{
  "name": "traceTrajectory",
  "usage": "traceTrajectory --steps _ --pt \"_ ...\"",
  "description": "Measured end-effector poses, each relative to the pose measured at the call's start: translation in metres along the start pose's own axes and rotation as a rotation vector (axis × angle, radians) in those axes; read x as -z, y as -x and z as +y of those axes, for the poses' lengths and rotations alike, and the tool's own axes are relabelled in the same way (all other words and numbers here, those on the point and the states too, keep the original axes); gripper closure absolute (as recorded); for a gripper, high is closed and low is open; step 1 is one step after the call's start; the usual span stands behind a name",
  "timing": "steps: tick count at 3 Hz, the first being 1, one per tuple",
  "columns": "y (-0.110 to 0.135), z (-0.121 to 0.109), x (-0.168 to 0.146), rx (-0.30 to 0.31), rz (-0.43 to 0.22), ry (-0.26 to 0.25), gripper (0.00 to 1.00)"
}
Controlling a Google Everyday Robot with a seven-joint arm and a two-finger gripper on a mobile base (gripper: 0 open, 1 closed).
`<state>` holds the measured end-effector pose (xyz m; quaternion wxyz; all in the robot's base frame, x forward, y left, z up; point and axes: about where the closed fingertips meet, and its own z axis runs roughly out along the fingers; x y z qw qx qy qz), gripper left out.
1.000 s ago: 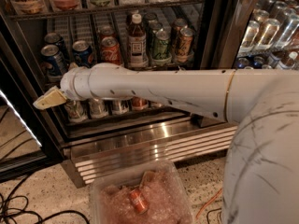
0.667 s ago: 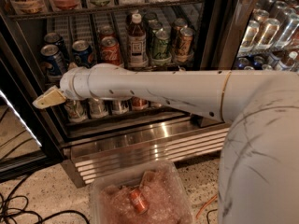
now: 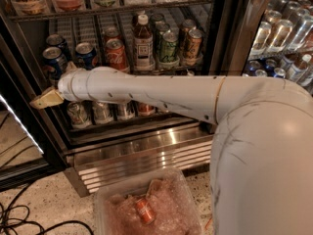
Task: Pick pepsi can from middle shelf of fridge
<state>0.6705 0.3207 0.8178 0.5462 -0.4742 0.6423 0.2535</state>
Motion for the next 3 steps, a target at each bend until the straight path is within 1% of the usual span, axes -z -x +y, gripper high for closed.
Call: traceTrajectory --steps 1,2,3 --pt "0.002 -0.005 -0.01 -0.001 -0.011 -0.034 0.19" --pt "0.001 -0.013 -0.014 -0.021 -0.011 -0.096 0.36" --pt "-0.003 -0.024 -0.012 -0.045 -0.005 -0.161 0.35"
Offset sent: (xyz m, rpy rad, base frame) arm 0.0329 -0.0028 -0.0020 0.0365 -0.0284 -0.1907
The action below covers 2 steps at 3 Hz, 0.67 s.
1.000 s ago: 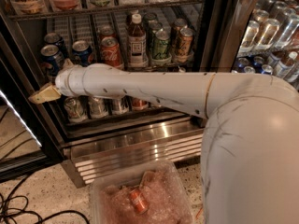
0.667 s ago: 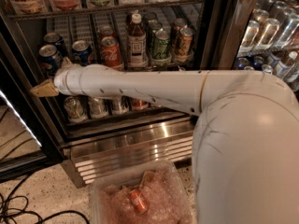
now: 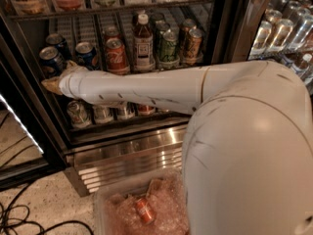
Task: Pick pepsi can from middle shelf of fridge
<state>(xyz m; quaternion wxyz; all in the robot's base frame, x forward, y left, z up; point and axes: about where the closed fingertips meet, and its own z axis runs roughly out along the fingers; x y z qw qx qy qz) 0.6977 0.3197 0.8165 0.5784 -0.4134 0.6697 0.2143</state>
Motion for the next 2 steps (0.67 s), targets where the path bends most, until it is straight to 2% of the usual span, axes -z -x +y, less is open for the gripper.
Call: traceTrajectory --steps 2 --pt "0.0021 -0.0021 -0.0004 0.0 0.0 0.0 0.31"
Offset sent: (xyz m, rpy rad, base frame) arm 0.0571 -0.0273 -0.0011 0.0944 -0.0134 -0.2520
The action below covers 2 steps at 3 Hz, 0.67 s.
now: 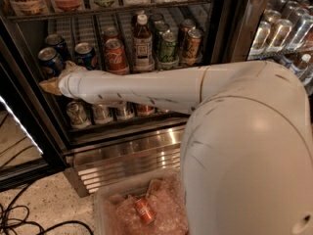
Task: Pick pepsi can from middle shelf of fridge
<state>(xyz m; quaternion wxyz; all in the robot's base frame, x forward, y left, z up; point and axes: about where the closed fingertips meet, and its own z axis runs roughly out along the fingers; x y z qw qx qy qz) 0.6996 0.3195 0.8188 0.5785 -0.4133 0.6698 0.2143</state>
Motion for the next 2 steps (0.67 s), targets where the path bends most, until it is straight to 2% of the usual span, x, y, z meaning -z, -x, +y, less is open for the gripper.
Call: traceTrajectory --steps 1,2 --pt "0.0 -0.017 -0.007 -0.042 -0.034 -0.074 0.28" --pt "0.005 -0.037 -0.023 -0.093 -0.092 -0.173 0.22"
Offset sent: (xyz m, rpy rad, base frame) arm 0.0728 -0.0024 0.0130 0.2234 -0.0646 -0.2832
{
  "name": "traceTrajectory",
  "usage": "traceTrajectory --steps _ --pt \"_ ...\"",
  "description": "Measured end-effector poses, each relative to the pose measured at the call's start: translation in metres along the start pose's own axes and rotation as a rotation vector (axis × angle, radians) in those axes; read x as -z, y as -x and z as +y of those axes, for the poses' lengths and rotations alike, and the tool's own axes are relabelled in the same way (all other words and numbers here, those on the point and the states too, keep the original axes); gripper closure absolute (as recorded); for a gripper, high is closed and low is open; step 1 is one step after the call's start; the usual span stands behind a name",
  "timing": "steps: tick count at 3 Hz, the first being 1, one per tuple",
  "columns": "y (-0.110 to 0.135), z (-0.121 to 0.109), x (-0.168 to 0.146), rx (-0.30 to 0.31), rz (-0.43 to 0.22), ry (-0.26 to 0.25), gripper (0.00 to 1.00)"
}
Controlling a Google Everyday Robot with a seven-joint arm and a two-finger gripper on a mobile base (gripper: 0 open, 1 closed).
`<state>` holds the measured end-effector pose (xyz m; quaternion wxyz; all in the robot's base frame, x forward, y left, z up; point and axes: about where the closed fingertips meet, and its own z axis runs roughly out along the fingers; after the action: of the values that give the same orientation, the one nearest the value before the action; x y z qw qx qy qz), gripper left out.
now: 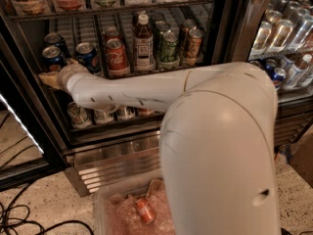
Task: Pick pepsi can from middle shelf of fridge
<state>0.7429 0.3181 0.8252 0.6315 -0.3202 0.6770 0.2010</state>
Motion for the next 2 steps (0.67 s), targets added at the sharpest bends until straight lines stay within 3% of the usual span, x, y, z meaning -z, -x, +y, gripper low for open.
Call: traceTrajectory --steps 1,2 --pt "0.0003 -0.0129 -0.0125 -0.037 -0.031 -0.075 0.25" --pt "0.0013 -0.014 -0.0143 -0.039 -0.04 -0.094 0.44"
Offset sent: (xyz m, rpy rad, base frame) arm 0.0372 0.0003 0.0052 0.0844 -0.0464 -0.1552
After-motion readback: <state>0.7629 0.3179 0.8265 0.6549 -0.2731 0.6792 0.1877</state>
